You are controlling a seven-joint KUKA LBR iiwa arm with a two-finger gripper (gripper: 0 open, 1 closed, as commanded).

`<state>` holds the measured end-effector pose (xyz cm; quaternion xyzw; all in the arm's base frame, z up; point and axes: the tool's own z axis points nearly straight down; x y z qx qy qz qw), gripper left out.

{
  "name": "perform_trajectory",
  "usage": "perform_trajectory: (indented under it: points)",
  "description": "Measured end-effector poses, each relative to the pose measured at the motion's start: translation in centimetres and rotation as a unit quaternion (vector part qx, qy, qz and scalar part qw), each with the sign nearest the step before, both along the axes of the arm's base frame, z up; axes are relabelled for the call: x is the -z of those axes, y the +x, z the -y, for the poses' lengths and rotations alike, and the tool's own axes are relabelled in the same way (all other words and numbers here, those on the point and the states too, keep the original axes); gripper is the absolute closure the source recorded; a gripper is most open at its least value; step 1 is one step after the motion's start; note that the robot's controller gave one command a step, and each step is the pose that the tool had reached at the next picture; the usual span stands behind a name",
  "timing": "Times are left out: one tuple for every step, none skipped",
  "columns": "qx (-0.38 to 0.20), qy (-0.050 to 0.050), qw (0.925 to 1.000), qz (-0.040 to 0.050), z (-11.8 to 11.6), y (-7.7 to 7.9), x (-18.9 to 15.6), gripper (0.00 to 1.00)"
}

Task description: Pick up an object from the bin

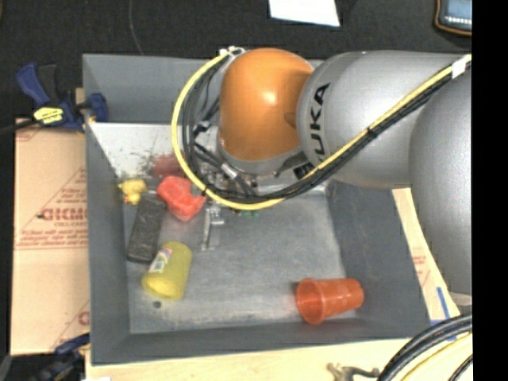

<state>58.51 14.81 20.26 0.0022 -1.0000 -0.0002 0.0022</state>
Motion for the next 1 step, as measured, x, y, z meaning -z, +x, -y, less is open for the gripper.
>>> perform_trajectory:
  points:
    - [0.003, 0.001, 1.0000, 0.0039, 0.10, 0.14, -0.52, 0.00]
